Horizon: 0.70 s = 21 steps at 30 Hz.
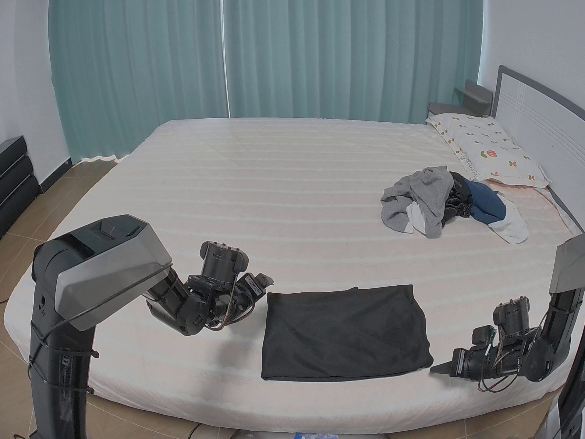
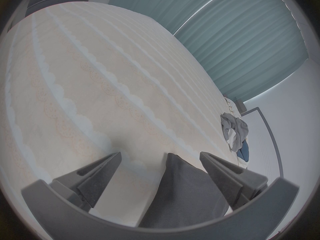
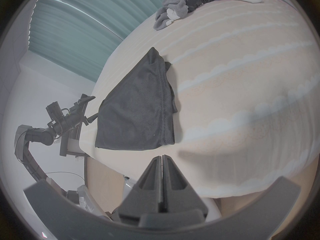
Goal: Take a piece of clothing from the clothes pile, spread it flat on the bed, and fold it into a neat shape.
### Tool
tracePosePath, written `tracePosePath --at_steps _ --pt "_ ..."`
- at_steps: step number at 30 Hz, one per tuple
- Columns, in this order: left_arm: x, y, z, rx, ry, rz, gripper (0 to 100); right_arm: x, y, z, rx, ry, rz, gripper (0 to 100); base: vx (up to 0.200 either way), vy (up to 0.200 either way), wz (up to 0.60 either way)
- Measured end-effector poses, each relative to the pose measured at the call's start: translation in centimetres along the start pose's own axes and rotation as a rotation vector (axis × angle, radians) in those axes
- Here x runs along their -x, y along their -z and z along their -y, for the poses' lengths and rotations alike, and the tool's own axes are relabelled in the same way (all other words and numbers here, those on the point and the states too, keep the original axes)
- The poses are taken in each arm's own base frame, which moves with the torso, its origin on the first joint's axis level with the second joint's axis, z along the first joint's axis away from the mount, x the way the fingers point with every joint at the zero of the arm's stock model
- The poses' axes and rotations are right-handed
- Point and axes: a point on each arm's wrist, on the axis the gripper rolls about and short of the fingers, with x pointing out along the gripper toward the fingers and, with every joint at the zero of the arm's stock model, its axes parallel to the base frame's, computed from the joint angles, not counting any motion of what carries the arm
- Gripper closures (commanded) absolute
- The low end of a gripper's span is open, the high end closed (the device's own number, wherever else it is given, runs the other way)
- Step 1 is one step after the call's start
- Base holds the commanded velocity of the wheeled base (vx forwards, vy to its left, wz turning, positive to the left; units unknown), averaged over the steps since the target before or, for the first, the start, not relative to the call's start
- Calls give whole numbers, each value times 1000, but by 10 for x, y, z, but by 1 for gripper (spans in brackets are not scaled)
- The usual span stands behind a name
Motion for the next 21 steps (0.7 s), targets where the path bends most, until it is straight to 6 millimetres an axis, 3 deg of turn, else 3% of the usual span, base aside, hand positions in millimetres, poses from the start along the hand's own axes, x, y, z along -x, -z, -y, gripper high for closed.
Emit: tracePosePath --at_steps 4,5,18,19,21 --pt "0 0 0 0 -1 0 0 3 0 5 8 12 8 100 0 0 0" --pt "0 0 0 0 -1 0 0 3 -1 5 8 13 10 0 0 0 0" --pt "0 0 0 0 1 1 0 -5 -11 0 -60 -32 60 0 0 0 0" --pt "0 0 0 0 1 1 0 -8 -12 -1 -71 -38 60 100 0 0 0" --pt "0 0 1 0 2 2 0 -11 -13 -3 -74 -44 57 100 0 0 0"
